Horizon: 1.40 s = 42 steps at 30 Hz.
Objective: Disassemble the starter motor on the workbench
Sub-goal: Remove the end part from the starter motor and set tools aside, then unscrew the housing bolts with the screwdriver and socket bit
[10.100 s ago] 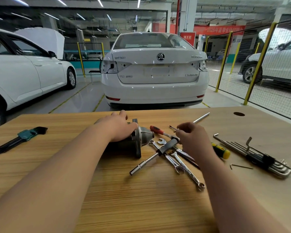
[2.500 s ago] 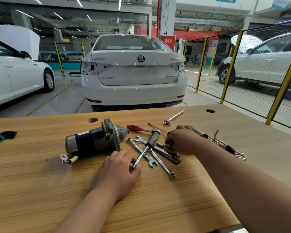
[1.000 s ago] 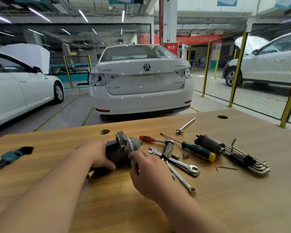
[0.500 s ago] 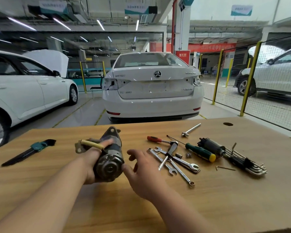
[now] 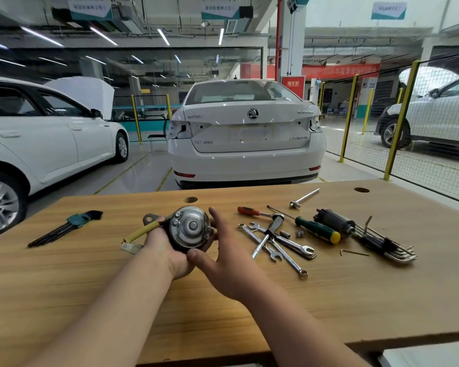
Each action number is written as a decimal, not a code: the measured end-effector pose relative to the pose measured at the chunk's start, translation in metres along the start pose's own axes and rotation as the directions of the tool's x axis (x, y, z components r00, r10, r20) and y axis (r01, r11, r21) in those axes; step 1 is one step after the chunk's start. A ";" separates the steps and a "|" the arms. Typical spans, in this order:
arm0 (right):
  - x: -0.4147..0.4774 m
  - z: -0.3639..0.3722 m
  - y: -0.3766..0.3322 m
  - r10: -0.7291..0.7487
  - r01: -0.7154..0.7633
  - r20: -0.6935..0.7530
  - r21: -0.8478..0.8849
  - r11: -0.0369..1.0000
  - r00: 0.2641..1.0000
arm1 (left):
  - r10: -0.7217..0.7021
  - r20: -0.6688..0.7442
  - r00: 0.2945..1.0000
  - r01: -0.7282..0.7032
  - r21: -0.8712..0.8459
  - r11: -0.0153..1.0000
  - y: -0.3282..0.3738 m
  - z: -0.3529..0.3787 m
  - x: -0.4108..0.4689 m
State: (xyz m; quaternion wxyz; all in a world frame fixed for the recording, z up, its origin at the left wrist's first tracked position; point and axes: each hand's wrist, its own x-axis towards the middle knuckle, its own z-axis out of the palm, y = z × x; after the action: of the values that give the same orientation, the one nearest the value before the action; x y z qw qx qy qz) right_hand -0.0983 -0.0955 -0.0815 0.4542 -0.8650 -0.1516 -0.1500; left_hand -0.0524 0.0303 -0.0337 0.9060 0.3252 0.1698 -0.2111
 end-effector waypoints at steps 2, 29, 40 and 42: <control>-0.001 -0.001 -0.002 -0.001 0.001 -0.029 -0.006 1.000 1.000 | -0.002 -0.030 1.000 0.002 0.002 1.000 -0.003 0.001 -0.004; 0.012 -0.013 0.018 0.377 -0.366 -0.158 0.099 0.925 0.912 | 0.429 0.730 0.532 -0.018 0.516 -0.857 -0.029 -0.028 0.027; 0.034 -0.055 0.037 0.110 -0.237 -0.298 -0.436 0.868 0.948 | 0.505 0.651 0.567 0.161 0.513 -0.843 -0.005 -0.004 0.046; 0.037 -0.073 0.059 0.155 -0.325 -0.393 -0.413 0.851 0.906 | 0.426 0.676 0.601 0.187 0.399 -0.898 -0.006 -0.002 0.052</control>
State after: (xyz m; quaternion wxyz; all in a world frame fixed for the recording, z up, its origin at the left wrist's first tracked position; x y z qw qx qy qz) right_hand -0.0502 -0.1835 -0.0706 0.2660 -0.9209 0.0824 -0.2727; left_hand -0.0118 0.0136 -0.0615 -0.0981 0.9536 -0.1385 0.2488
